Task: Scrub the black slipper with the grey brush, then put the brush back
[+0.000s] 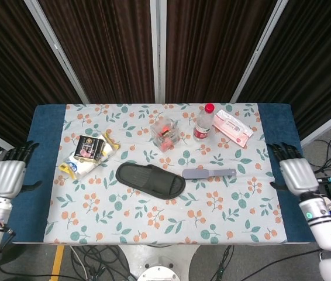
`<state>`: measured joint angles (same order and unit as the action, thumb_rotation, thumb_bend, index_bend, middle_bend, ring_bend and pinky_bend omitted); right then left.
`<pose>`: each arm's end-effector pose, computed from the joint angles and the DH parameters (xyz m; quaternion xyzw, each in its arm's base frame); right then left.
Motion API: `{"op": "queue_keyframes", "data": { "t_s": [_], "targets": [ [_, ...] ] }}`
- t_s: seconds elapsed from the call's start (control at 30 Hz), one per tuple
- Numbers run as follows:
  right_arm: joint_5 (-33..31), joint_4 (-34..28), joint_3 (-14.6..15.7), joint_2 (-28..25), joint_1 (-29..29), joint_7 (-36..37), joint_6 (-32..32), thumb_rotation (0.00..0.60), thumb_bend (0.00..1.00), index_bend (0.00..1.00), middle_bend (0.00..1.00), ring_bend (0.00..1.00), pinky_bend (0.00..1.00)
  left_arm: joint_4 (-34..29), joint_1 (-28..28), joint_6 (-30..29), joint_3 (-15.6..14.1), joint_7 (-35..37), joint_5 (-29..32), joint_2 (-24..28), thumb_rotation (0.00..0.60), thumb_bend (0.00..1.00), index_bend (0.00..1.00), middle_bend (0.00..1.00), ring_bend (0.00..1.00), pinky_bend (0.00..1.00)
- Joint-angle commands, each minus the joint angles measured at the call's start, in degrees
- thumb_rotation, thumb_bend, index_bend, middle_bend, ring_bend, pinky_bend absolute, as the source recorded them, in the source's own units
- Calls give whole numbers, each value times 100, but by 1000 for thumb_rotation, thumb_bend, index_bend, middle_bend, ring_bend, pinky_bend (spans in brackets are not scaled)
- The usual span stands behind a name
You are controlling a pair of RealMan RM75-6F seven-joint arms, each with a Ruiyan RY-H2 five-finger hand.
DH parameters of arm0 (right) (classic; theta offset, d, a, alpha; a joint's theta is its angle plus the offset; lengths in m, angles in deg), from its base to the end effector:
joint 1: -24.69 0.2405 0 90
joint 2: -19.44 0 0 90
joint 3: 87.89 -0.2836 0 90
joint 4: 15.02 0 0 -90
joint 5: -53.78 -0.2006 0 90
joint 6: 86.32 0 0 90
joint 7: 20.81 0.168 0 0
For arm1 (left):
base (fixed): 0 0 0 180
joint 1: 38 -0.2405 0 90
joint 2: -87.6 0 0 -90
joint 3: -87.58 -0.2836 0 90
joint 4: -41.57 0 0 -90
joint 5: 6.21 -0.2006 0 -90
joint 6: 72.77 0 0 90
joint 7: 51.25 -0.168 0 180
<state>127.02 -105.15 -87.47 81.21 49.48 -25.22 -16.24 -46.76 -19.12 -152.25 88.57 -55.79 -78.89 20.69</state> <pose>-0.3114 -0.3083 0.1677 0.6729 -0.3696 0.3146 0.5583 -0.3274 0.2828 0.1648 -0.6116 -0.3743 -0.3560 0.5993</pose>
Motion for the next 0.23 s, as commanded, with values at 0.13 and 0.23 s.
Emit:
{"op": "queue_keyframes", "data": {
  "t_s": [0.13, 0.23],
  "targets": [
    [646, -136, 378, -199, -1399, 681, 1603, 600, 55, 0, 48, 0, 58, 43, -911, -974, -323, -390, -216, -210, 600, 150, 148, 181, 106, 165],
    [850, -14, 363, -111, -1639, 863, 1950, 600, 55, 0, 62, 0, 55, -31, -1089, -1206, -348, -484, -367, -268, 600, 146, 148, 181, 106, 164]
  ]
}}
